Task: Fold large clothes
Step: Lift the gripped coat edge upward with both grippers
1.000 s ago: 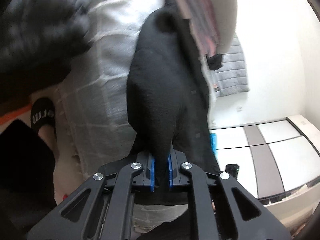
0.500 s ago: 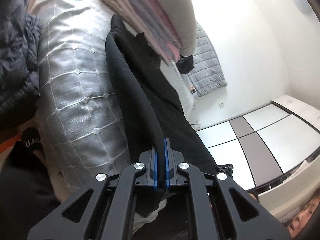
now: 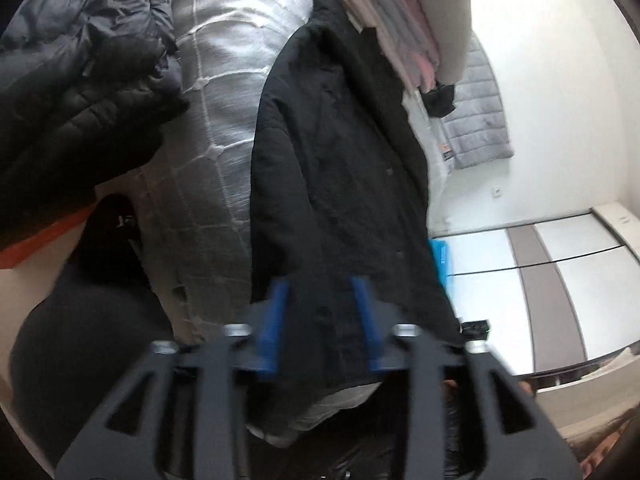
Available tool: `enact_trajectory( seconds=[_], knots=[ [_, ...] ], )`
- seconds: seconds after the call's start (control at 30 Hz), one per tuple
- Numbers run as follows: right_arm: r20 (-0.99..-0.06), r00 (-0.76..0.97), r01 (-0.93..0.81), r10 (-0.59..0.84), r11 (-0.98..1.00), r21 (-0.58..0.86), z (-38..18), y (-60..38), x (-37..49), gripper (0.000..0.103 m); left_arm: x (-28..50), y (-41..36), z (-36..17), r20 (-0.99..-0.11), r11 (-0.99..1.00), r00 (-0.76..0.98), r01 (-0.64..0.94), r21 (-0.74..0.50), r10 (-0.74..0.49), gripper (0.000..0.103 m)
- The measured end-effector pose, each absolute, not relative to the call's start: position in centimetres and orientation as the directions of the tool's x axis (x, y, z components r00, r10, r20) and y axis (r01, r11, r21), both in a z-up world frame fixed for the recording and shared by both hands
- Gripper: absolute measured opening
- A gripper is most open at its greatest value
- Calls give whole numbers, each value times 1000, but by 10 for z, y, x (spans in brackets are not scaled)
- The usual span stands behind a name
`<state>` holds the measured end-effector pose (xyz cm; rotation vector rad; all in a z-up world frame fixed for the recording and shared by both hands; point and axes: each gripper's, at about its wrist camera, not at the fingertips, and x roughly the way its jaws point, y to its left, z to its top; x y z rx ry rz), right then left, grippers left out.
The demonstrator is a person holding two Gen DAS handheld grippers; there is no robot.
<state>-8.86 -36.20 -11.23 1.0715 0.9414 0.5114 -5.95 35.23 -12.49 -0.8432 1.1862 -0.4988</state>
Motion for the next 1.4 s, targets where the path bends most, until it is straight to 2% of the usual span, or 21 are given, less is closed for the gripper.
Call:
enact_trajectory(
  seconds=[0.03,0.17,0.37,0.47,0.57,0.73,0.87,0.9,0.93,0.97,1.0,1.03,1.07,1.1,1.17,1.23,1.4],
  knots=[
    [-391,524,73,757,417,906,-112,-360,-88,65,-57,351,-130,-600,604,316,-95,-791,-735,55],
    [-405,506,90,762,420,903,-115,-354,-81,66,-43,349,-156,-626,609,302,-160,-777,-719,64],
    [-413,472,98,779,419,903,-125,-349,-76,66,-22,359,-191,-689,625,331,-292,-724,-644,67],
    [-404,466,94,787,410,907,-128,-348,-75,66,-7,361,-220,-715,620,329,-357,-699,-617,78],
    [-395,466,90,792,402,911,-128,-349,-77,66,2,358,-250,-664,556,330,-369,-745,-671,85],
    [-372,474,84,798,380,921,-133,-350,-80,66,-12,342,-255,-471,382,293,-313,-870,-832,85],
    [-356,484,76,799,367,927,-133,-348,-82,65,-33,311,-244,-433,388,214,-224,-894,-876,85],
    [-355,489,67,797,372,926,-132,-347,-82,53,-39,311,-239,-428,385,229,-210,-899,-874,85],
    [-363,492,70,791,380,923,-131,-346,-83,31,-43,312,-236,-424,380,246,-206,-901,-872,85],
    [-378,498,77,780,395,915,-129,-345,-84,25,-48,315,-231,-424,380,264,-204,-902,-866,79],
    [-381,509,71,772,403,912,-127,-345,-85,19,-53,318,-225,-439,395,270,-203,-896,-857,59],
    [-388,517,73,763,412,908,-127,-345,-86,15,-58,321,-222,-448,405,275,-202,-892,-851,48],
    [-394,527,77,753,419,905,-126,-346,-87,13,-64,325,-216,-458,415,289,-199,-888,-841,22],
    [-389,543,74,744,419,905,-124,-346,-88,11,-70,326,-208,-473,437,304,-180,-881,-827,11],
    [-382,565,72,732,417,906,-123,-345,-89,9,-73,326,-189,-507,494,330,-130,-860,-796,5],
    [-364,586,60,724,409,910,-120,-344,-91,8,-78,324,-167,-512,521,360,-80,-850,-780,4],
    [-279,637,-5,719,365,931,-109,-340,-96,7,-78,325,-100,-427,502,451,54,-863,-783,4]
  ],
)
